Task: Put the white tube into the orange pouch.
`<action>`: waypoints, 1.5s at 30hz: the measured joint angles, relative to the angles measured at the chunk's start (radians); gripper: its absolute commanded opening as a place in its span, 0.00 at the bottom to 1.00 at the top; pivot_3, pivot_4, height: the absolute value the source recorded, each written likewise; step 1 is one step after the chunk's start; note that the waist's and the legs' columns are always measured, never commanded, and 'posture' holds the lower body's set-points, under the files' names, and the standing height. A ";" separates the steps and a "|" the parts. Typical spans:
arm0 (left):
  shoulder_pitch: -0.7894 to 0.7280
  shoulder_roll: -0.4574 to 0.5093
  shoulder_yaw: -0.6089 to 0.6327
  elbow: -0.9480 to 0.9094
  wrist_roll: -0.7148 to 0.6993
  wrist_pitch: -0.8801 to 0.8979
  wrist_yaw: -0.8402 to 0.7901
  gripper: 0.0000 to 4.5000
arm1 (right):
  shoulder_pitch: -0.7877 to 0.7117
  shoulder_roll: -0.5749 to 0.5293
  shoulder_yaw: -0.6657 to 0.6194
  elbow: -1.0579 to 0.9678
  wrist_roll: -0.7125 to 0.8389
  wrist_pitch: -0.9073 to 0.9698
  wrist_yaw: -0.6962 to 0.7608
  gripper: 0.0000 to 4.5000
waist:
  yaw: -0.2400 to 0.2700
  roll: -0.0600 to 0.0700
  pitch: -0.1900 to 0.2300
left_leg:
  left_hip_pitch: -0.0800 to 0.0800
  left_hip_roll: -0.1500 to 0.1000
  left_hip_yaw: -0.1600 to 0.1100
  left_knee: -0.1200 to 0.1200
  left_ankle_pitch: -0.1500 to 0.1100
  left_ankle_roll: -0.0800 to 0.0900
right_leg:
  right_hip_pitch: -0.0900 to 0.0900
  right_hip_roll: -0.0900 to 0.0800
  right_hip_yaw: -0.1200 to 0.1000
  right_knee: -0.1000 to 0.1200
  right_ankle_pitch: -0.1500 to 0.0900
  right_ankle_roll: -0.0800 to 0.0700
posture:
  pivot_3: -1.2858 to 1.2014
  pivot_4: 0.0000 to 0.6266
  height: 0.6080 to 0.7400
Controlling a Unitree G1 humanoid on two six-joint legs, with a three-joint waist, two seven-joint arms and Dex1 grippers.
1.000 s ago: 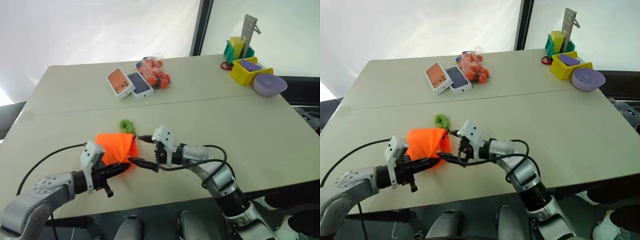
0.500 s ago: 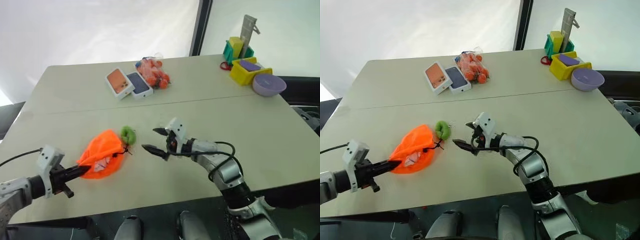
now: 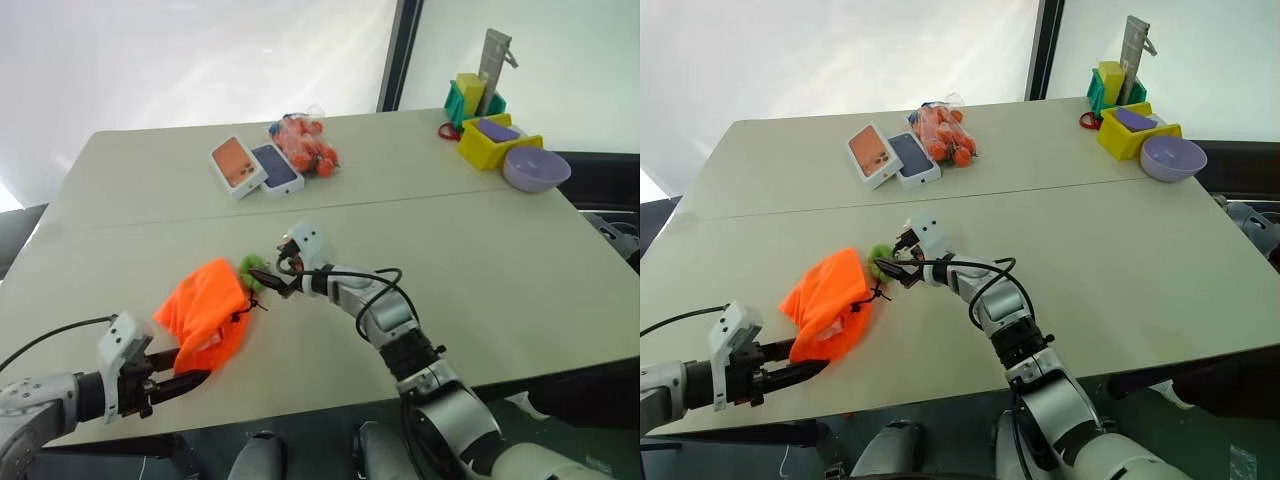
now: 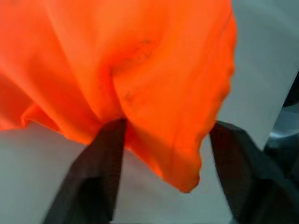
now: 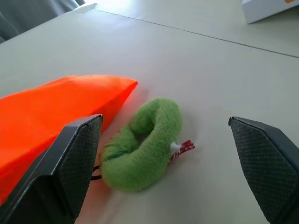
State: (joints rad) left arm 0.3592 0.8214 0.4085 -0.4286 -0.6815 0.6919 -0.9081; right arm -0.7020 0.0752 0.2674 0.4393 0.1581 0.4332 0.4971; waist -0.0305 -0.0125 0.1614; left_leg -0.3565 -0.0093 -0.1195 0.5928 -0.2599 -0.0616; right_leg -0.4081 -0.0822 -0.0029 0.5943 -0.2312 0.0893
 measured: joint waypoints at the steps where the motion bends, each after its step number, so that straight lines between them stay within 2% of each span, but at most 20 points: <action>1: -0.008 -0.005 0.019 0.003 -0.014 0.004 0.006 0.78 | -0.014 0.011 0.004 0.034 -0.015 -0.004 -0.005 1.00 | -0.006 0.000 0.000 | 0.000 0.000 0.000 0.000 0.000 0.000 | 0.000 0.000 0.000 0.000 0.000 0.000 | 0.52 0.24 1.00; 2: -0.013 -0.008 0.035 0.003 -0.026 0.008 0.009 0.78 | -0.023 0.019 0.009 0.058 -0.028 -0.008 -0.008 1.00 | -0.011 0.000 0.000 | 0.000 0.000 0.000 0.000 0.000 0.000 | 0.000 0.000 0.000 0.001 0.000 0.000 | 0.52 0.24 1.00; 5: -0.021 -0.019 0.064 0.005 -0.052 0.024 0.022 0.79 | -0.029 0.034 0.018 0.112 -0.046 -0.020 -0.009 0.80 | -0.017 0.000 0.000 | 0.000 0.001 0.000 0.000 0.000 0.000 | 0.000 0.001 0.000 0.001 0.000 0.000 | 0.52 0.24 1.00; 12: -0.033 -0.038 0.117 0.019 -0.094 0.045 0.048 0.79 | -0.032 0.031 0.023 0.123 -0.077 -0.023 0.009 0.01 | -0.019 0.000 0.000 | 0.001 0.002 0.000 0.000 0.000 0.000 | 0.000 0.002 0.000 0.001 0.000 -0.001 | 0.52 0.24 1.00; 23: -0.136 -0.080 0.118 0.070 -0.095 0.038 0.102 0.79 | 0.059 -0.027 -0.012 -0.019 -0.066 0.004 0.017 0.01 | -0.013 0.000 0.000 | 0.001 0.001 0.000 0.000 0.000 0.000 | 0.001 0.002 0.000 0.001 0.001 -0.001 | 0.52 0.24 1.00; 30: -0.212 -0.115 0.103 0.086 -0.093 0.023 0.139 0.79 | 0.228 -0.157 -0.115 -0.336 0.018 0.096 0.042 0.01 | -0.012 -0.001 0.000 | 0.001 0.002 0.000 0.000 0.000 0.000 | 0.001 0.002 0.000 0.001 0.000 0.001 | 0.52 0.24 1.00; 35: -0.278 -0.124 0.023 0.091 -0.091 0.023 0.147 0.79 | 0.305 -0.229 -0.180 -0.500 0.091 0.165 0.062 0.01 | -0.013 -0.002 -0.001 | 0.001 0.002 0.000 0.000 0.000 0.000 | 0.001 0.002 0.000 0.001 -0.001 0.003 | 0.52 0.24 1.00; 38: -0.353 -0.130 -0.028 0.108 -0.098 0.028 0.138 0.98 | 0.310 -0.246 -0.198 -0.546 0.121 0.186 0.062 0.00 | -0.011 -0.004 -0.002 | 0.001 0.002 0.000 0.000 0.000 0.000 | 0.001 0.002 0.000 0.001 -0.001 0.003 | 0.52 0.24 1.00; 42: -0.513 -0.141 -0.119 0.157 -0.096 0.034 0.110 0.99 | 0.308 -0.243 -0.191 -0.553 0.132 0.193 0.058 0.00 | -0.009 -0.004 -0.003 | 0.001 0.001 0.000 0.002 0.000 0.000 | 0.002 0.002 0.000 0.001 -0.001 0.002 | 0.52 0.24 1.00; 45: -0.621 -0.173 -0.220 0.209 -0.038 0.006 0.102 0.99 | 0.306 -0.234 -0.182 -0.552 0.131 0.192 0.045 0.00 | -0.009 -0.005 -0.003 | 0.001 0.001 0.000 0.003 0.000 0.000 | 0.003 0.002 0.000 0.001 0.001 -0.001 | 0.52 0.24 1.00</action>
State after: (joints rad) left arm -0.2622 0.6481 0.1888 -0.2200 -0.7193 0.6979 -0.8057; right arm -0.3957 -0.1592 0.0857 -0.1129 0.2895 0.6253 0.5421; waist -0.0393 -0.0175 0.1581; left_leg -0.3558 -0.0084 -0.1193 0.5953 -0.2595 -0.0615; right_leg -0.4049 -0.0801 -0.0029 0.5948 -0.2300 0.0886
